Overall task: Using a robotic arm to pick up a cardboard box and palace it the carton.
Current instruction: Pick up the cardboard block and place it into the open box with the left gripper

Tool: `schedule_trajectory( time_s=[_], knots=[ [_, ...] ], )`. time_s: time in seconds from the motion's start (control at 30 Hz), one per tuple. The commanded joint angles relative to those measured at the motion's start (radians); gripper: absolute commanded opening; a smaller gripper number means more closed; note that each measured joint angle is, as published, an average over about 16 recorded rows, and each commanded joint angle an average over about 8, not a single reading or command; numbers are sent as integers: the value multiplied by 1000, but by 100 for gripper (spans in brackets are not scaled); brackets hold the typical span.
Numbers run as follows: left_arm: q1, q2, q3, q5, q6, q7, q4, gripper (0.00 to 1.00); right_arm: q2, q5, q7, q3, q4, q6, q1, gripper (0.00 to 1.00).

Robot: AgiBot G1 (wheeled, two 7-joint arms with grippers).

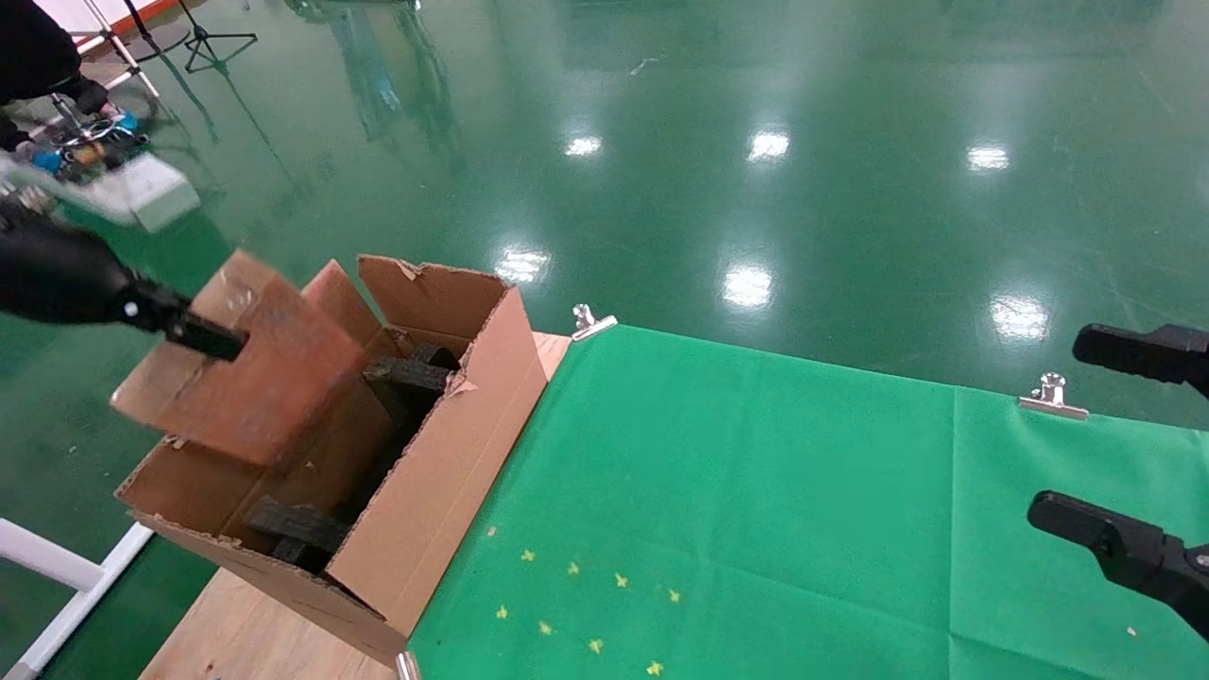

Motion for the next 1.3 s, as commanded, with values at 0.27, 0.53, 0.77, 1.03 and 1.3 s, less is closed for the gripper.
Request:
schedule_trajectory(
  time_s=[0.27,0.53,0.77,1.03,1.3],
  knots=[
    [122,84,15,-12,-149,151,290,0,0,0,0,0,0,0,0,100],
    [191,179,6,-41,-229,244,497,0,0,0,0,0,0,0,0,100],
    [278,246,-7,-70,-307,279,633,0,0,0,0,0,0,0,0,100],
    [365,292,-21,-90,-450,282,718,66,0,0,0,0,0,0,0,100],
    [384,301,-26,-96,-485,282,735,100,0,0,0,0,0,0,0,100]
  ],
)
